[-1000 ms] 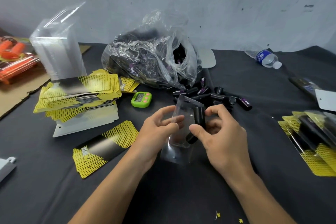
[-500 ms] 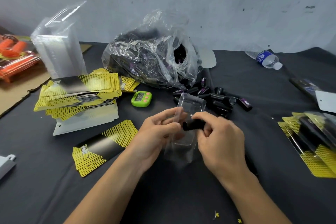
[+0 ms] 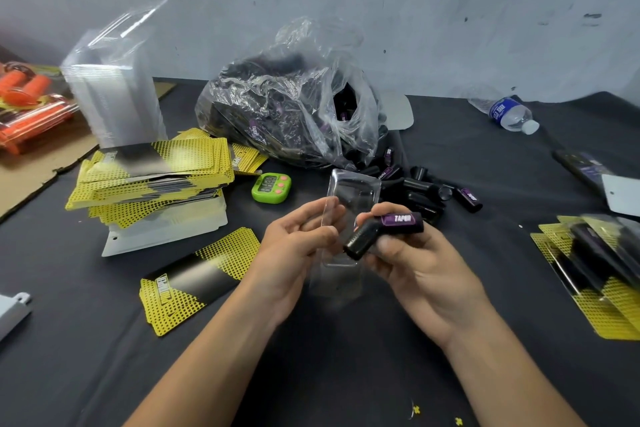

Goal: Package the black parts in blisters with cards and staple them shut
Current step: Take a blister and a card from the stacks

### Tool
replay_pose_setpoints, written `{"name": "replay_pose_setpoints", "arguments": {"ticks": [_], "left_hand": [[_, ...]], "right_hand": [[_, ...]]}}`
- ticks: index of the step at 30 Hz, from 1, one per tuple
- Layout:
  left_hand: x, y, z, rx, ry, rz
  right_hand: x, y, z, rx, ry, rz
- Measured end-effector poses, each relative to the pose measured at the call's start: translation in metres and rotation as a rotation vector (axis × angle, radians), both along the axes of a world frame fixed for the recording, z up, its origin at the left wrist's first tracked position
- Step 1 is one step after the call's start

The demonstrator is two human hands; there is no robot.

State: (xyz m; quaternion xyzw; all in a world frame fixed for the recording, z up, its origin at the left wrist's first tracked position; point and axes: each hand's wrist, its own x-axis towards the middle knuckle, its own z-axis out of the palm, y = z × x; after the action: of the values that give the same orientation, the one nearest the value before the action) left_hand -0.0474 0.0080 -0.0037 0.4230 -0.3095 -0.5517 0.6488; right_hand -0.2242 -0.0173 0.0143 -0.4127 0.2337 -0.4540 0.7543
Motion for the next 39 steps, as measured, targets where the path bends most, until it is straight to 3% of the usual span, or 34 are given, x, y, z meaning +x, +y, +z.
{"name": "replay_pose_setpoints", "arguments": {"ticks": [3,7,10,14,19,24,27,30,34,36,39], "left_hand": [[0.0,0.002,0.0,-0.01,-0.02,0.008],[-0.005,0.004,0.002,-0.002,-0.088,-0.001],[-0.007,0.006,0.003,0.019,-0.145,-0.01],[-0.008,0.008,0.007,0.027,-0.211,0.003],[-0.013,0.009,0.006,0.002,-0.22,-0.012],[-0.018,0.009,0.0,-0.014,-0.208,-0.081],[-0.022,0.01,-0.003,0.0,-0.281,-0.052],[-0.027,0.011,-0.005,0.018,-0.336,0.019],[-0.034,0.011,-0.005,-0.038,-0.42,0.129],[-0.036,0.011,-0.005,-0.039,-0.497,0.209],[-0.046,0.017,-0.002,-0.079,-0.742,0.355]], "right_hand": [[0.004,0.001,-0.003,-0.054,0.256,-0.235],[0.005,0.002,-0.006,-0.368,0.628,-0.491],[0.004,0.002,0.001,-0.546,0.894,-0.571],[-0.006,-0.003,0.014,-0.592,1.023,-0.547],[-0.005,0.004,0.016,-0.632,1.101,-0.421],[0.013,0.007,0.007,-0.572,1.086,-0.573],[0.021,0.01,0.002,-0.551,1.188,-0.632],[0.029,0.015,0.006,-0.678,1.353,-0.778],[0.024,0.007,0.005,-0.941,1.229,-0.667],[0.021,0.004,0.002,-0.937,1.24,-0.56],[0.024,0.009,-0.004,-0.96,1.22,-0.566]]}}
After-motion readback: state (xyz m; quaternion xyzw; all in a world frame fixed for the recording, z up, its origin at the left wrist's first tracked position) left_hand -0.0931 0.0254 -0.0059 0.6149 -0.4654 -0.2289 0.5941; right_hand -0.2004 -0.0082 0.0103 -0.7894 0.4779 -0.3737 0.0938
